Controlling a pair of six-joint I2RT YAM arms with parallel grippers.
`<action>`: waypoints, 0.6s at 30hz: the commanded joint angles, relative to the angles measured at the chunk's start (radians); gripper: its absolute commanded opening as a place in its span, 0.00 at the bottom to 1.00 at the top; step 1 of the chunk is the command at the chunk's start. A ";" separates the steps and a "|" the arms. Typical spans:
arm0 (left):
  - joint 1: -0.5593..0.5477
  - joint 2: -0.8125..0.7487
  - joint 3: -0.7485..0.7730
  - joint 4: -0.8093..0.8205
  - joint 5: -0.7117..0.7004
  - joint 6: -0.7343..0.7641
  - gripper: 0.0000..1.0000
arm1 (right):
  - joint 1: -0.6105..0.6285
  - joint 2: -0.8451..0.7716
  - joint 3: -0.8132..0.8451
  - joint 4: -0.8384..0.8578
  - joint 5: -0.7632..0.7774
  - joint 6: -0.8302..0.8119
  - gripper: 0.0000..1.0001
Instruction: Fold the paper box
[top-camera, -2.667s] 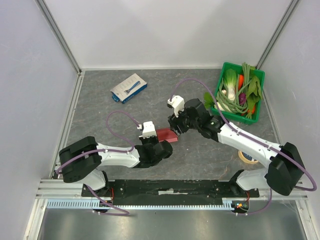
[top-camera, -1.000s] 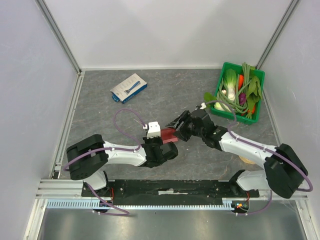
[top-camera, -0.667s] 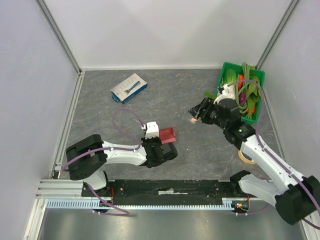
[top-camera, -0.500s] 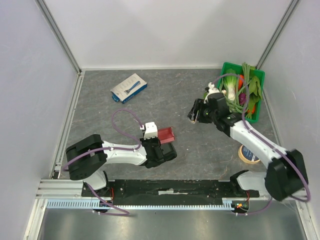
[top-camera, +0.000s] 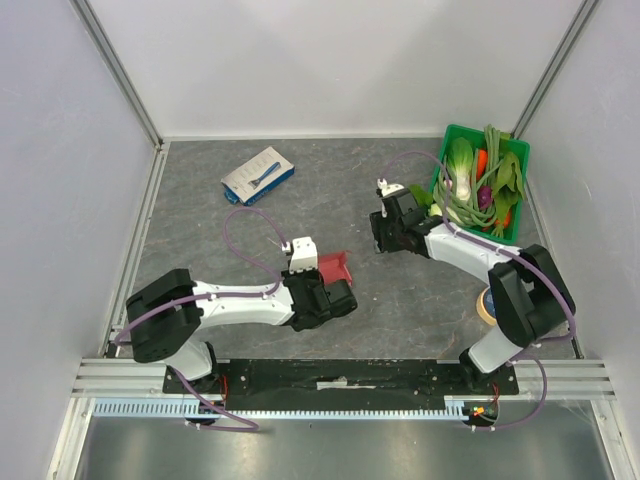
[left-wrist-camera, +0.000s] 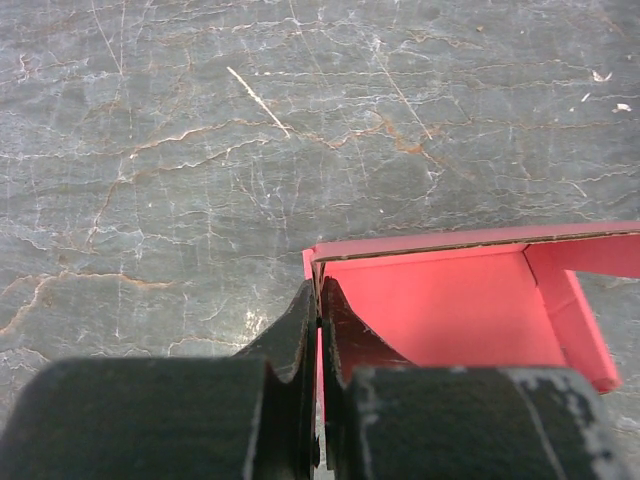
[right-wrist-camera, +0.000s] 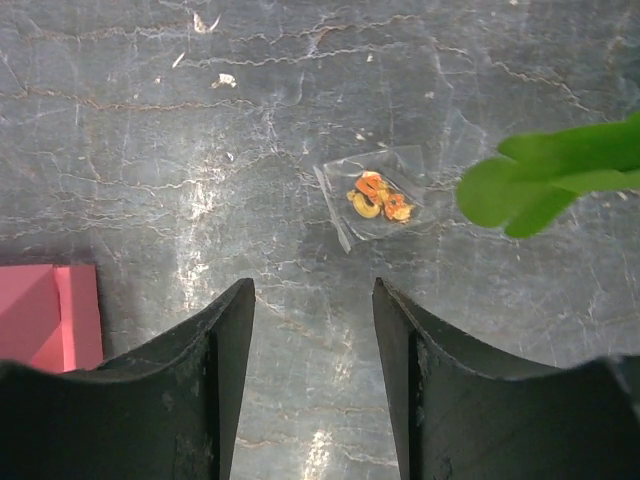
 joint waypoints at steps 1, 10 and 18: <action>0.002 -0.062 0.053 -0.036 -0.010 0.045 0.02 | 0.019 0.045 0.041 0.077 0.059 -0.072 0.57; 0.008 -0.068 0.057 -0.036 -0.012 0.049 0.02 | 0.044 0.117 0.049 0.130 0.145 -0.138 0.56; 0.034 -0.077 0.024 0.004 -0.006 0.066 0.02 | 0.050 0.189 0.075 0.178 0.113 -0.159 0.44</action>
